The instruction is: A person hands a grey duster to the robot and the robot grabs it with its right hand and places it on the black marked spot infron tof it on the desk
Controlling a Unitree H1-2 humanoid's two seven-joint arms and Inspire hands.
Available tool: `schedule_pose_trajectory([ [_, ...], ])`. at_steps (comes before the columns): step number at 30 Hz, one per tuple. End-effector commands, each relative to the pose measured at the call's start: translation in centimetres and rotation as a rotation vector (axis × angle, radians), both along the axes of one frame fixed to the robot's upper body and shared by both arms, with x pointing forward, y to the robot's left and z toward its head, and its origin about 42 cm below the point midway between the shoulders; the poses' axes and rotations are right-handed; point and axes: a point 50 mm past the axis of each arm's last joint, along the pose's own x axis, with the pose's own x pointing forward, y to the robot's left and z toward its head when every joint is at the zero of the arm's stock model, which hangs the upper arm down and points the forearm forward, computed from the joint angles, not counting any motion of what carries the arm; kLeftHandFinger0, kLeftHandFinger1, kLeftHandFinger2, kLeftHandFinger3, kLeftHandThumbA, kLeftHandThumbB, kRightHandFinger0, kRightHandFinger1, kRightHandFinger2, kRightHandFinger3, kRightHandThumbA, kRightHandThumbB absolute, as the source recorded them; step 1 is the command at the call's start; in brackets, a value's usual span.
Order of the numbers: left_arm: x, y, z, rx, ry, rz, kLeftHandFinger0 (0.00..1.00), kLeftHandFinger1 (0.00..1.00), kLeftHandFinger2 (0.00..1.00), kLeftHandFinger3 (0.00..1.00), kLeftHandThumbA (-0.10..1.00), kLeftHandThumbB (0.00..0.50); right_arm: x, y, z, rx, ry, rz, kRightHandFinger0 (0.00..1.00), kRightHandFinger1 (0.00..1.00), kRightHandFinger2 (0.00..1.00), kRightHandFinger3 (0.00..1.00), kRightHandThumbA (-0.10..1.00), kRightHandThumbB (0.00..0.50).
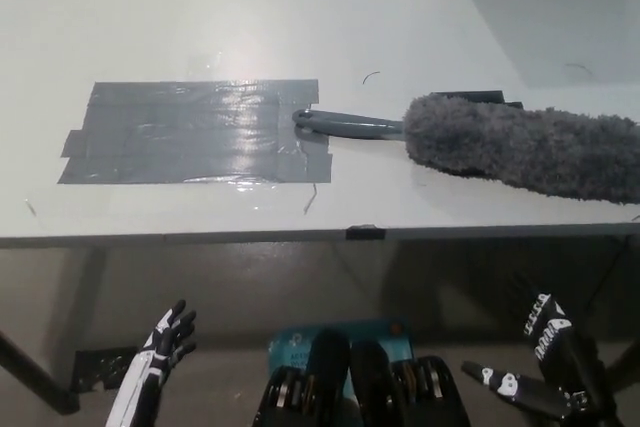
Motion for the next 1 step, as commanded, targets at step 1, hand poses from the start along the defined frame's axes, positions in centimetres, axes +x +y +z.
schedule_pose_trajectory([
  [1,-0.74,-0.29,0.82,-0.010,-0.089,-0.041,0.96,1.00,1.00,1.00,1.00,0.117,-0.31,0.24,1.08,-0.016,-0.170,-0.038,1.00,1.00,1.00,1.00,1.00,0.168],
])
